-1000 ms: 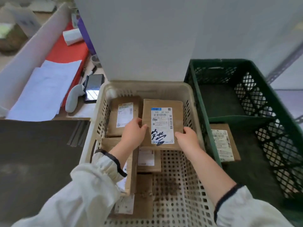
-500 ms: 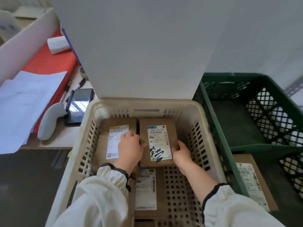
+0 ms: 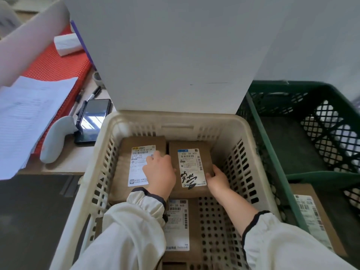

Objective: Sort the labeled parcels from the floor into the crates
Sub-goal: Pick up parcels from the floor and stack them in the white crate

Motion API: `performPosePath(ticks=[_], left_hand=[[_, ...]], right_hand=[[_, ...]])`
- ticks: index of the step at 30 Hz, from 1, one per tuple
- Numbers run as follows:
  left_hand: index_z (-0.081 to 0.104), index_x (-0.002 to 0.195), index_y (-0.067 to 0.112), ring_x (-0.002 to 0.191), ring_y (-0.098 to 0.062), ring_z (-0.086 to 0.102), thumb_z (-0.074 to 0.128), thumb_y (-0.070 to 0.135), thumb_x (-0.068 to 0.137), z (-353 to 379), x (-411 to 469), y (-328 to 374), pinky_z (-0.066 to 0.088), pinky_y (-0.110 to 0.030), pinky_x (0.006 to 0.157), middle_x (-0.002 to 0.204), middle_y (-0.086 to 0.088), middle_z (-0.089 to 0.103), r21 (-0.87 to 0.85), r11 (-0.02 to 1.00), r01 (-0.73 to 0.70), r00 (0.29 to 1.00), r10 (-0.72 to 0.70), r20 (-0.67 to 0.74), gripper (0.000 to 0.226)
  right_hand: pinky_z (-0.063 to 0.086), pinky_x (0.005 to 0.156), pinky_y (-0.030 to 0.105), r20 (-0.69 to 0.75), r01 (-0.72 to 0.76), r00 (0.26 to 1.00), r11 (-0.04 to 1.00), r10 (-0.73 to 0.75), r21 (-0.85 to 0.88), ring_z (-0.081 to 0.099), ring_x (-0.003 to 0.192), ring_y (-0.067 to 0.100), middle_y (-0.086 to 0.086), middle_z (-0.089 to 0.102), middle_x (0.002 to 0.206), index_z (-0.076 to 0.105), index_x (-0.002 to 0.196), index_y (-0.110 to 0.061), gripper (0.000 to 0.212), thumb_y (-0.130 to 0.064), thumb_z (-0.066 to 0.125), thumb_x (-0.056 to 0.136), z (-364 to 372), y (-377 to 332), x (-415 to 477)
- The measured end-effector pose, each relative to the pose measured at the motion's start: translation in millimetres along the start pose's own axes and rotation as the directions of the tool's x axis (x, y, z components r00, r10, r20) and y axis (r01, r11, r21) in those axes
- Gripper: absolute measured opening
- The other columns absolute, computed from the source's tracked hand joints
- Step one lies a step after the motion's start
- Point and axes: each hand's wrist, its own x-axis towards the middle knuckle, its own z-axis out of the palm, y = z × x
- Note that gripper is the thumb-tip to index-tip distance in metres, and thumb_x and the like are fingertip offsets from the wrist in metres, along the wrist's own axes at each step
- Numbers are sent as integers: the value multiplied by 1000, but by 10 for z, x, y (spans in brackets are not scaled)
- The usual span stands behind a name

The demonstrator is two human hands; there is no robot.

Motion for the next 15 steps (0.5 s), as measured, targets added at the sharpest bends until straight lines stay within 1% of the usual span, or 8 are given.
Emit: performPosePath(ticks=[3,5,6,8,11,12,15], left_hand=[[56,114,19,116,-31,40,54,35,92,-2,4,40,40,-39,85,129,-9,42,24,1000,16,1000,-16,-2,27],[56,113,18,115,-31,40,54,33,92,0,-4,65,40,-39,85,127,-10,42,48,998,26,999,-25,-20,26],[56,112,18,115,-31,41,55,31,92,7,-4,77,40,-39,85,127,-10,42,66,997,30,999,-28,-30,24],[58,111,18,113,-31,43,55,27,92,19,3,99,39,-38,83,125,-10,44,91,995,43,998,-39,-45,22],[59,112,19,113,-31,44,55,28,92,17,13,114,39,-38,83,125,-9,45,102,993,52,998,-47,-48,22],[59,113,19,113,-31,44,55,29,92,11,8,110,39,-38,83,125,-9,45,105,993,46,998,-41,-43,23],[58,116,18,115,-31,44,50,35,95,-22,-37,79,39,-39,86,127,-9,44,117,993,-10,1000,12,-22,28]], right_hand=[[44,101,34,13,-5,1000,1000,5,26,54,119,26,4,54,135,40,142,-22,45,-15,43,98,-14,15,38],[45,95,28,17,-9,1000,998,8,64,55,117,26,5,56,133,42,141,-18,43,-14,45,98,-49,12,47],[45,92,28,15,-24,1000,996,23,85,56,116,27,6,56,132,44,140,-14,42,-14,46,97,-65,12,44],[45,86,28,11,-48,999,992,47,113,58,111,28,9,59,128,49,135,-9,38,-14,46,98,-86,21,39],[49,80,29,19,-76,997,989,74,125,61,93,26,9,65,105,59,124,-7,31,-15,46,97,-91,38,49],[50,81,31,29,-89,996,989,86,119,61,92,26,9,65,103,60,121,-7,30,-16,46,97,-98,46,60],[51,84,33,41,-96,995,990,93,100,61,94,26,11,64,112,58,122,-7,31,-17,45,96,-124,46,63]])
